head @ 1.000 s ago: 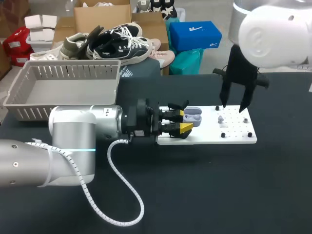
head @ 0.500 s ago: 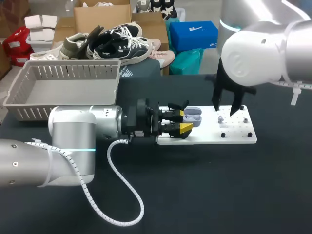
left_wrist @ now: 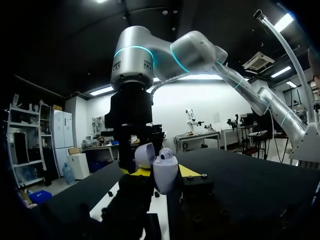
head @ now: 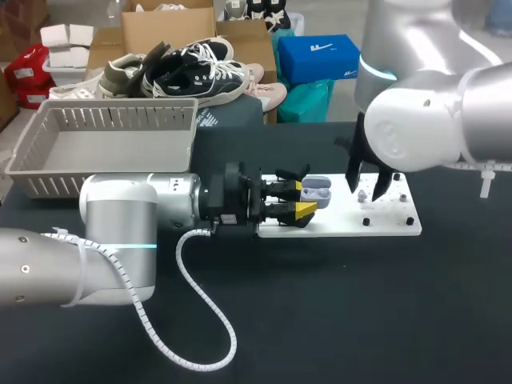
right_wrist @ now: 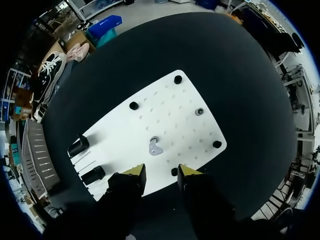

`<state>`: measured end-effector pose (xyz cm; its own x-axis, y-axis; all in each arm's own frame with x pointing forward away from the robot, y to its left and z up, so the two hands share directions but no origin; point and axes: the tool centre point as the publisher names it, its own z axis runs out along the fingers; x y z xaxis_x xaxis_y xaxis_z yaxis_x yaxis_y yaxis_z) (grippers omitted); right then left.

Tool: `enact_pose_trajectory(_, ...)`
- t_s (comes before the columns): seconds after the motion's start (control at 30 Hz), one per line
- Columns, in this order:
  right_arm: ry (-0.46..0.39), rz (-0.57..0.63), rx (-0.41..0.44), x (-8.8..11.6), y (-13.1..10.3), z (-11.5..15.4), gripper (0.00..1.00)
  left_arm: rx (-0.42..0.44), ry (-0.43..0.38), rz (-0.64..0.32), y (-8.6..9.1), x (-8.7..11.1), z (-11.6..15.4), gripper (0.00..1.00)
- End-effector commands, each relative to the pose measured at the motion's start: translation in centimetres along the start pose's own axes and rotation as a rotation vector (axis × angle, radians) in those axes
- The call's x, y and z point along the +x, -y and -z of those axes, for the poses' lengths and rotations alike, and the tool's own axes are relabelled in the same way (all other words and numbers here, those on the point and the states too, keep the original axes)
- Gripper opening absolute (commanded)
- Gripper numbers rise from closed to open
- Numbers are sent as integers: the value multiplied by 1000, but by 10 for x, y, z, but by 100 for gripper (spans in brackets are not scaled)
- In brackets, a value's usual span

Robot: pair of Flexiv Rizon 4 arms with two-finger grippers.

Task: Pick up each earbud case from the left stands, insert the matching earbuds, close the lid, and place the case in the box.

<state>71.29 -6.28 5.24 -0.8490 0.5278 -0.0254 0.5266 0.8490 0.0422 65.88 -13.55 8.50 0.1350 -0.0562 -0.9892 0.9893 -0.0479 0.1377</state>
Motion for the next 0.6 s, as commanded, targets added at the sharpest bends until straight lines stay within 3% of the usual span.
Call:
enact_pose_trajectory(0.03,12,4,-8,2,1,-5,39,-4,1,-2,1,0,0,0)
enact_pose_trajectory(0.6,65,31,-56,-4,-2,-19,36,-4,1,-2,1,0,0,0)
